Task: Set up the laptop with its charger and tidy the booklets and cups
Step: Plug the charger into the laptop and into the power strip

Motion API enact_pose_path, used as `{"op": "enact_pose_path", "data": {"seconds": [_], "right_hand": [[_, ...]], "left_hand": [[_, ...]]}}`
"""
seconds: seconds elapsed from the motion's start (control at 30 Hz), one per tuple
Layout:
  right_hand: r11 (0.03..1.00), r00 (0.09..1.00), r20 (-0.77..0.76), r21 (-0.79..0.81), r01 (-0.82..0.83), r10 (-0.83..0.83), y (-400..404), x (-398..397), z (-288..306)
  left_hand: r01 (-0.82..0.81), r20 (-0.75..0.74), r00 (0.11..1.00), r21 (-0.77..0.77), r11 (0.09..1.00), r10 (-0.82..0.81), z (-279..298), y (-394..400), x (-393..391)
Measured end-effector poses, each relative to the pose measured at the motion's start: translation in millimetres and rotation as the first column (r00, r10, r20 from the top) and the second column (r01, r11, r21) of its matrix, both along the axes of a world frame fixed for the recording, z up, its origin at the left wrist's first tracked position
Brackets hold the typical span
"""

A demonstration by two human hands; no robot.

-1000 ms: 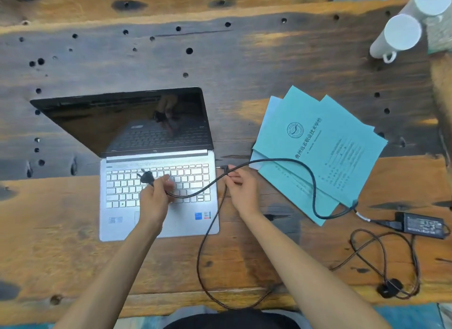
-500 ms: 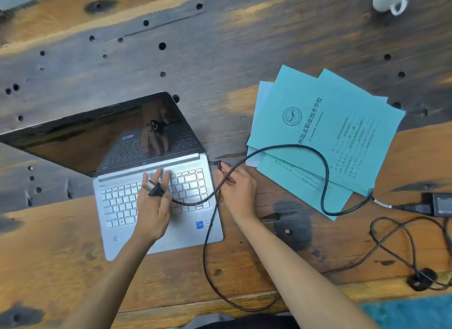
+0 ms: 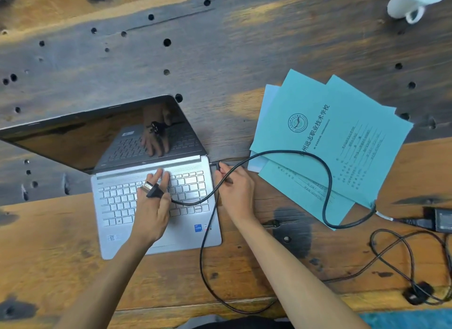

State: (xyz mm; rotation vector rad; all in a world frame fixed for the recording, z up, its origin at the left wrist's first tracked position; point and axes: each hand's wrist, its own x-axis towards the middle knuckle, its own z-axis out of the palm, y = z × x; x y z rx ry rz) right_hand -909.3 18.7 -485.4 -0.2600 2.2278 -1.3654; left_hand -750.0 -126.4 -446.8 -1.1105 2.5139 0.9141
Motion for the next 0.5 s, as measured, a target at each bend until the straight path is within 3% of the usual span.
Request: {"op": "enact_pose_path", "data": {"seconds": [0.1, 0.5], "right_hand": [[0.996, 0.998, -0.042, 0.079, -0.048, 0.052, -1.2, -3.2, 0.8], [0.977, 0.984, -0.083, 0.154, -0.144, 0.158, -0.5, -1.8, 6.0]], "left_hand": [[0.007, -0.011, 1.000, 0.013, 1.000, -0.006, 1.3, 1.5, -2.3], [-0.001, 0.011, 1.000, -0.026, 1.000, 0.001, 3.1, -2.3, -6.5]]}}
